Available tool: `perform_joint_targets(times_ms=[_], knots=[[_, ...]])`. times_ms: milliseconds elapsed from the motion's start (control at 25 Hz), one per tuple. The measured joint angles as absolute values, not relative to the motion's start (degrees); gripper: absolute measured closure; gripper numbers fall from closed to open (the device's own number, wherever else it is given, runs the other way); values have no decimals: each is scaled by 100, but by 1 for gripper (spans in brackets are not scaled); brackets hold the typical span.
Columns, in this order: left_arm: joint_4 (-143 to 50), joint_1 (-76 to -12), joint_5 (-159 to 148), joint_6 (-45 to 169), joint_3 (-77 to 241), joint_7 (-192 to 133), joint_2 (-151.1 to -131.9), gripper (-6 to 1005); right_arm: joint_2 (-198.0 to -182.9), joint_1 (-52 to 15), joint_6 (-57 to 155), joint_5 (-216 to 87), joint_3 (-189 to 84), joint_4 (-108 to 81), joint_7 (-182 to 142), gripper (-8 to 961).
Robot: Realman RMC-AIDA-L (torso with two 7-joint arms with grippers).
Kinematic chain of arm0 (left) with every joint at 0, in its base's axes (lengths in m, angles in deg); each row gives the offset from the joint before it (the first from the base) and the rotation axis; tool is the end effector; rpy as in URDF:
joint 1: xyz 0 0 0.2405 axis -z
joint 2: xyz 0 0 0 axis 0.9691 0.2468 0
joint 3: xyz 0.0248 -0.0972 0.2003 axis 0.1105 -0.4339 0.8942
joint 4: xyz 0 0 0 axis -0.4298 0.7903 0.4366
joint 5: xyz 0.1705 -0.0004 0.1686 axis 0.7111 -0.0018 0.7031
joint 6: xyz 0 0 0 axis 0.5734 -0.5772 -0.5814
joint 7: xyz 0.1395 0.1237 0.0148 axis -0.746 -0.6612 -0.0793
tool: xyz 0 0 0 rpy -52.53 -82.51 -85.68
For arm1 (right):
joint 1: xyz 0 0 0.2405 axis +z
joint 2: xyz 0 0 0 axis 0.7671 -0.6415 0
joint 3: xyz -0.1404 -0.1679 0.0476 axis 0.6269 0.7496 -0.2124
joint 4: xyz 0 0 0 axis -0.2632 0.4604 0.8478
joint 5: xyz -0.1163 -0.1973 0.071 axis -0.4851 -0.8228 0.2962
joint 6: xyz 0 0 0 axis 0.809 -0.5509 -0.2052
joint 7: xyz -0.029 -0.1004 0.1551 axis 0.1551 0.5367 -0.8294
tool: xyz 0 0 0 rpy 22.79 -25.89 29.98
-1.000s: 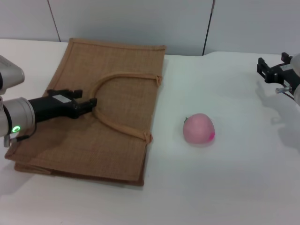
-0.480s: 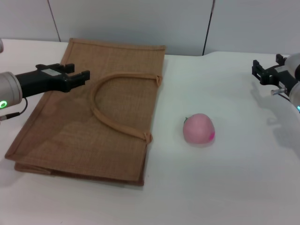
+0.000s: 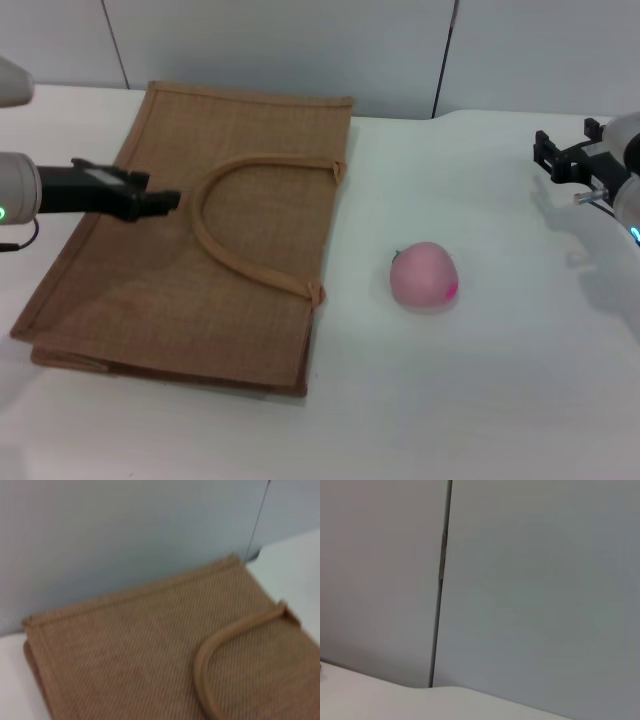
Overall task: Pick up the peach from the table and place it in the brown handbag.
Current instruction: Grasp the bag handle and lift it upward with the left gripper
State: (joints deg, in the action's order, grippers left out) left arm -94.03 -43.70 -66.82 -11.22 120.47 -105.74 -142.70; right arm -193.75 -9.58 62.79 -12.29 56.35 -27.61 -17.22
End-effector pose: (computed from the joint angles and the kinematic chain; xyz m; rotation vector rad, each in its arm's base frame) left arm -0.2931 0.4309 0.0440 -2.3259 -0.8758 -0.1604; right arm 0.2823 0.4746 -0.0587 -1.8585 0.6688 0.2628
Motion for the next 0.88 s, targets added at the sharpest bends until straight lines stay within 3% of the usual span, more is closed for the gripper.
perform_joint_targets(times_ms=[880], knots=[[-9639,-3947,-5978,-1075,12050,-10276,-14300,424,-19366,-929,6157,-1229,5635,-2844,-1722,283]])
